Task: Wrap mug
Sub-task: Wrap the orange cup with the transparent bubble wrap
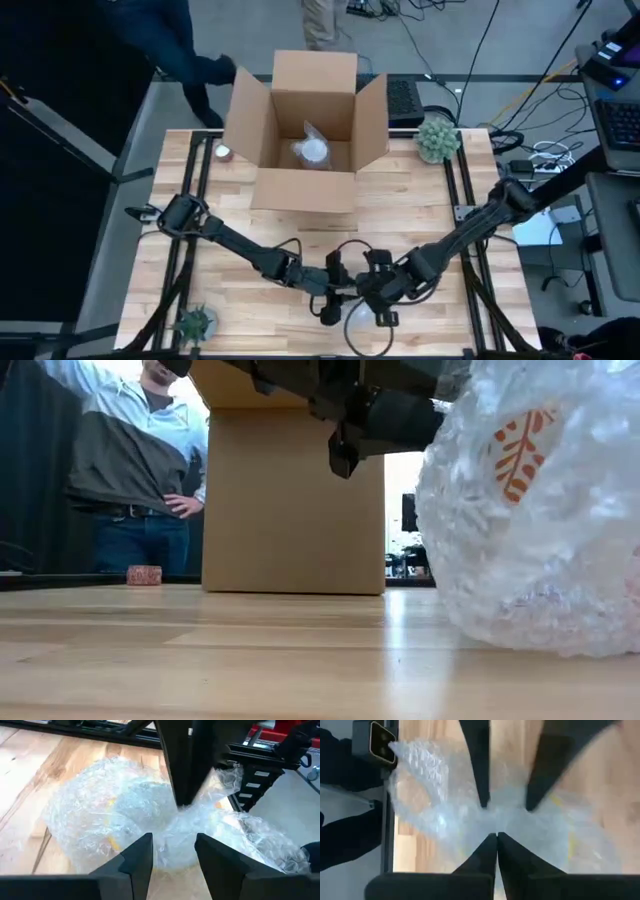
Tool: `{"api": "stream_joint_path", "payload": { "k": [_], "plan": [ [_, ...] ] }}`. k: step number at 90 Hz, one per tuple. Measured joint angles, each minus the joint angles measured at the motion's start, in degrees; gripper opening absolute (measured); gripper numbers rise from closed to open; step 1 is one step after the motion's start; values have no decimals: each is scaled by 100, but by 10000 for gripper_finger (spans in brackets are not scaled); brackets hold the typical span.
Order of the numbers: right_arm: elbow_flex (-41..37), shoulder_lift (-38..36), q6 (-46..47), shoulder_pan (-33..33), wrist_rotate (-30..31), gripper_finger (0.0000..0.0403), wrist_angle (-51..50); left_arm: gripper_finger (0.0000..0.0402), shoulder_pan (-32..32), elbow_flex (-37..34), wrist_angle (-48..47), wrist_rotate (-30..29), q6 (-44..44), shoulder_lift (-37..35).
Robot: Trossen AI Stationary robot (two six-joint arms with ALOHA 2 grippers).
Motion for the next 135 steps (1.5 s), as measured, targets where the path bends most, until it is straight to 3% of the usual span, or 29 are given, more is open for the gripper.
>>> {"api": "stream_joint_path", "payload": {
  "k": [13, 24, 47, 74, 99, 117, 135],
  "plan": [
    [2, -146, 290, 31, 456, 0, -387, 143, 0, 0, 3, 2, 0, 0],
    [2, -98, 72, 21, 566, 0, 122, 143, 0, -2, 4, 0, 0, 0],
    [8, 703, -185, -117, 74, 0, 356, 143, 0, -2, 3, 0, 4, 0],
    [39, 1473, -163, -371, -15, 0, 377, 143, -4, -7, 2, -13, 37, 0],
    [200, 745, -206, -238, -270, 0, 116, 143, -2, 11, 12, -26, 1, -3],
    [258, -3, 135, 34, 97, 0, -584, 143, 0, 2, 2, 19, 31, -2],
    [196, -288, 851, 310, 698, 0, -1681, 143, 0, 2, 3, 26, 29, -2]
  ]
}}
